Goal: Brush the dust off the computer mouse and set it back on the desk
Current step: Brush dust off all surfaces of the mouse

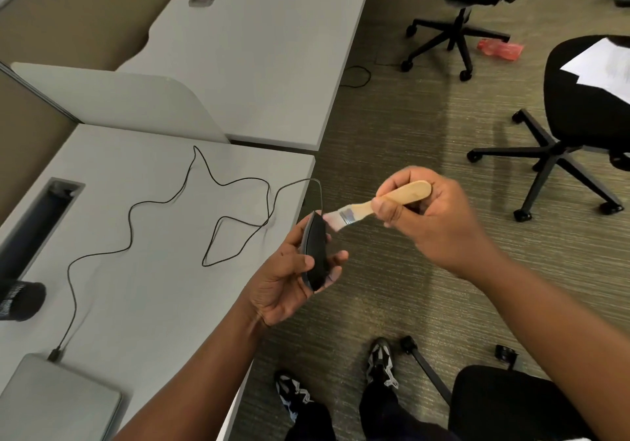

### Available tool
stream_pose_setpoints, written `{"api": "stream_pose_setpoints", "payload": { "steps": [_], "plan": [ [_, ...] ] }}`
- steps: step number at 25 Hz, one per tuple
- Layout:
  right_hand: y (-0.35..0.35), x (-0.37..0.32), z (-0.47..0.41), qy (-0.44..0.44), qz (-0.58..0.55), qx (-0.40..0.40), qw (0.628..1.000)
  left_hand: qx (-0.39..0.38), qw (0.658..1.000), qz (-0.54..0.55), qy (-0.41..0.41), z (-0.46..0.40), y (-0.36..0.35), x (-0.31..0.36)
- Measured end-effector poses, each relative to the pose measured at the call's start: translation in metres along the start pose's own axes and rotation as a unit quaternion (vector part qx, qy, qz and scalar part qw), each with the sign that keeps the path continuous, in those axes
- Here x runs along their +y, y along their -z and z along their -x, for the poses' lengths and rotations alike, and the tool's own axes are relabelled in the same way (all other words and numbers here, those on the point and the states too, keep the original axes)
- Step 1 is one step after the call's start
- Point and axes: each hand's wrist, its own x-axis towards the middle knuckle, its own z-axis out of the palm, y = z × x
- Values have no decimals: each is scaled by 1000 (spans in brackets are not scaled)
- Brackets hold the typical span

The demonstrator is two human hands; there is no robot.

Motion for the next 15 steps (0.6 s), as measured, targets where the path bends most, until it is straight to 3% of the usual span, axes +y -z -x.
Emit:
{"api": "stream_pose_setpoints", "payload": {
  "steps": [5, 8, 11, 15],
  "plan": [
    [0, -4, -13, -59, -124, -45, 989, -14, 993, -119, -3, 5, 0, 2],
    [7, -2, -16, -55, -59, -92, 993, -23, 989, -147, 0, 10, -2, 7],
    [16, -1, -19, -40, 34, -87, 995, -21, 986, -164, -1, 13, 0, 10],
    [14, -9, -18, 13, -21, -112, 993, -22, 980, -197, 10, 14, -1, 14]
  ]
}}
